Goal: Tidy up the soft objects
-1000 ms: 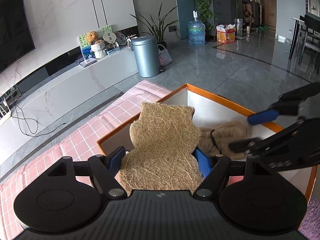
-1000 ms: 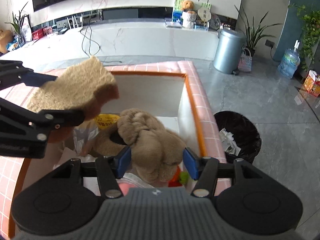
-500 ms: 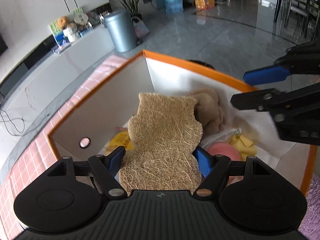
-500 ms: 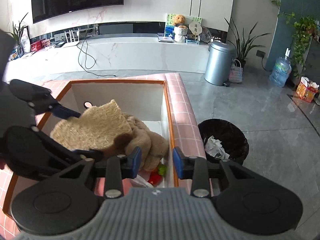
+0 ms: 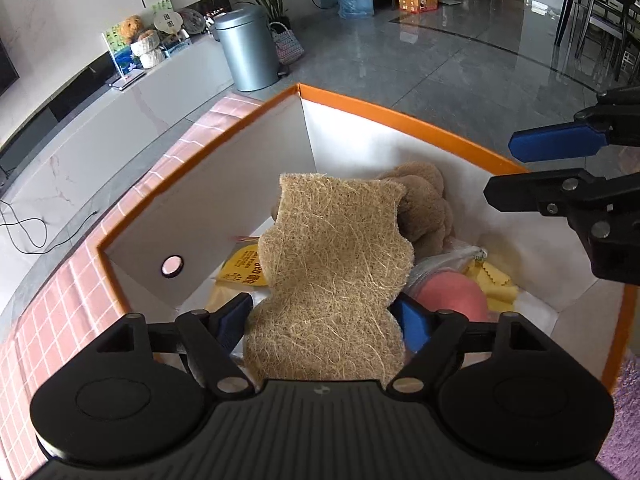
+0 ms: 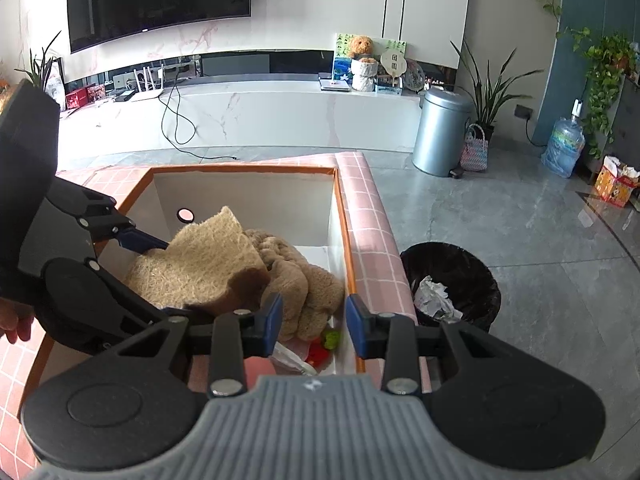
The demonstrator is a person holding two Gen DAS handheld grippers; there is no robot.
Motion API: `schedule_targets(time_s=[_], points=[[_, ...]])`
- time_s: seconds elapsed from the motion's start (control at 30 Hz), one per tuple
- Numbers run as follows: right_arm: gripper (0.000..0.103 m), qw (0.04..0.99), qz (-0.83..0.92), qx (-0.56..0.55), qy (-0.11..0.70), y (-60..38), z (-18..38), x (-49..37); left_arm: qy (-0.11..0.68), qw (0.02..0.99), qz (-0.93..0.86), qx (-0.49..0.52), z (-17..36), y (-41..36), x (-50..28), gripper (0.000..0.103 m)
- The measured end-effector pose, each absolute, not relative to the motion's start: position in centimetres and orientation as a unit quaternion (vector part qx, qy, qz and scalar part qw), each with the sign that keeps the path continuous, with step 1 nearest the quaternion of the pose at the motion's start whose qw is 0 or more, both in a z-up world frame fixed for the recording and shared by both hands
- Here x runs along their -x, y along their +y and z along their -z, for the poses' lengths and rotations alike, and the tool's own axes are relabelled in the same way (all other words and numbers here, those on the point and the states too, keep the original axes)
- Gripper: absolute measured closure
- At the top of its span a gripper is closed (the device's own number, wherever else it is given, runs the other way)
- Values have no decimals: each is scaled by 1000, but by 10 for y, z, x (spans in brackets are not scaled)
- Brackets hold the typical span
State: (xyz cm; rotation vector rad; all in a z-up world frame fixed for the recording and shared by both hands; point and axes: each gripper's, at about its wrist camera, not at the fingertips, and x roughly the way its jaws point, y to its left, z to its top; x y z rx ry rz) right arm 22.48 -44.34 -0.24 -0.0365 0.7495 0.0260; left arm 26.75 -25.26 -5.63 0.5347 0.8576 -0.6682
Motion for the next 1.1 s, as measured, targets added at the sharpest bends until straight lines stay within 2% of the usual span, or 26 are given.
schedule_targets(time_s=[0.07, 0.13, 0.23, 0.43, 0.53, 0.57, 0.7, 0.77, 1.0, 1.1], points=[[59, 931, -13, 21, 363, -443, 0, -222, 396, 825, 315, -252, 49, -250, -261, 9], [58, 933, -12, 23, 360, -442, -4, -218, 388, 831, 311, -251, 42, -245, -256, 7], [44, 935, -8, 29, 354, -441, -12, -211, 383, 837, 307, -244, 30, -236, -249, 7], [42, 940, 1, 32, 341, -434, -28, -190, 340, 865, 307, -206, -1, -211, -222, 7], [23, 943, 2, 34, 330, -429, -37, -175, 273, 893, 310, -178, -19, -192, -197, 8], [20, 946, 2, 33, 323, -428, -41, -170, 250, 903, 306, -169, -25, -186, -188, 8], [17, 962, 2, 23, 273, -419, -55, -143, 179, 927, 302, -128, -41, -162, -153, 8], [11, 967, 5, 17, 254, -411, -60, -130, 167, 936, 288, -111, -46, -152, -138, 8], [11, 974, 6, 7, 227, -379, -66, -88, 133, 963, 225, -70, -45, -132, -93, 7], [10, 976, 8, 2, 217, -366, -62, -68, 116, 970, 185, -102, -37, -132, -76, 7]])
